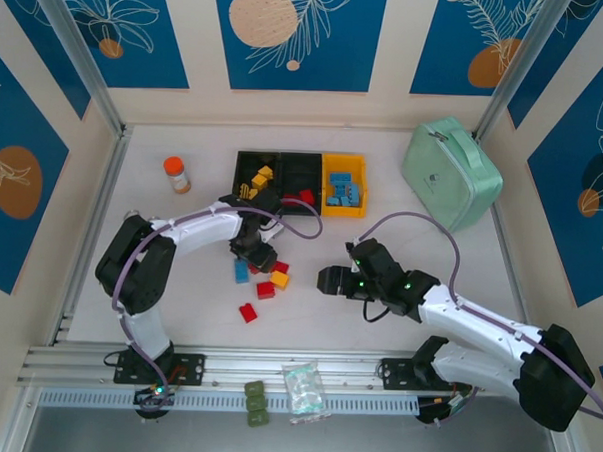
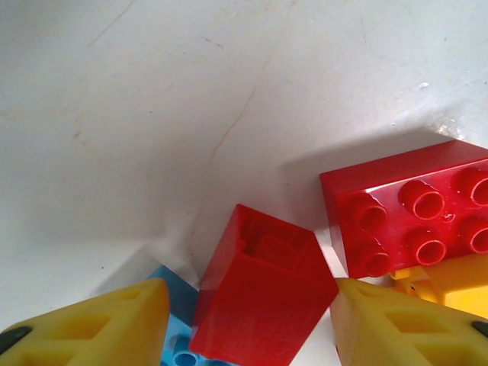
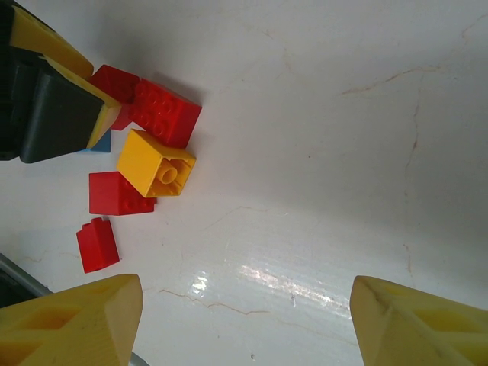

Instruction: Sort the legos into containers by color

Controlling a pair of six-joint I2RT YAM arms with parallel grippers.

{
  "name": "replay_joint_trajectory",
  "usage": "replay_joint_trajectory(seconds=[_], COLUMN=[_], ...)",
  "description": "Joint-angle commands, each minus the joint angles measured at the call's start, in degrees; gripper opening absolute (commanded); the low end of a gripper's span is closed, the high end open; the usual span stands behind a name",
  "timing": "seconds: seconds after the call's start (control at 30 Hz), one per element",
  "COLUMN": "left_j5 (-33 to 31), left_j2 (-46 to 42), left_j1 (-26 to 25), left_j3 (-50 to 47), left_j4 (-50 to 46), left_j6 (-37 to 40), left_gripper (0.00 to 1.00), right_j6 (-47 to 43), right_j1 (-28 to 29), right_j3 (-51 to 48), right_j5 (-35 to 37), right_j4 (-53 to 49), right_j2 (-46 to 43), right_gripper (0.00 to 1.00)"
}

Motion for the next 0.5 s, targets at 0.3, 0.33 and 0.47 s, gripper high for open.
replay_joint_trajectory(seconds=[0.3,0.33,0.47], left_j5=[-0.53,-0.88,-1.98], left_j2=[2.96,2.92,1.63], left_j1=[-0.86,-0.85,-0.91], left_j3=[-0.19,-0.12,0.24], left_j4=[-0.19,-0.35,-0.88], left_j6=[-0.16,-0.16,-0.16], left_gripper=[0.43,0.42,0.34], right_j6=[1.58,1.56,1.59], right_j1=[-1.11,-1.16,-1.37], right_j3=[-2.77,-2.86,-2.82], right_j5=[0.10,0.20,0.14], right_j4=[-0.44,-0.45,-0.62], right_j2=[-4.25,-4.44,-4.62], right_gripper=[0.72,0.72,0.72])
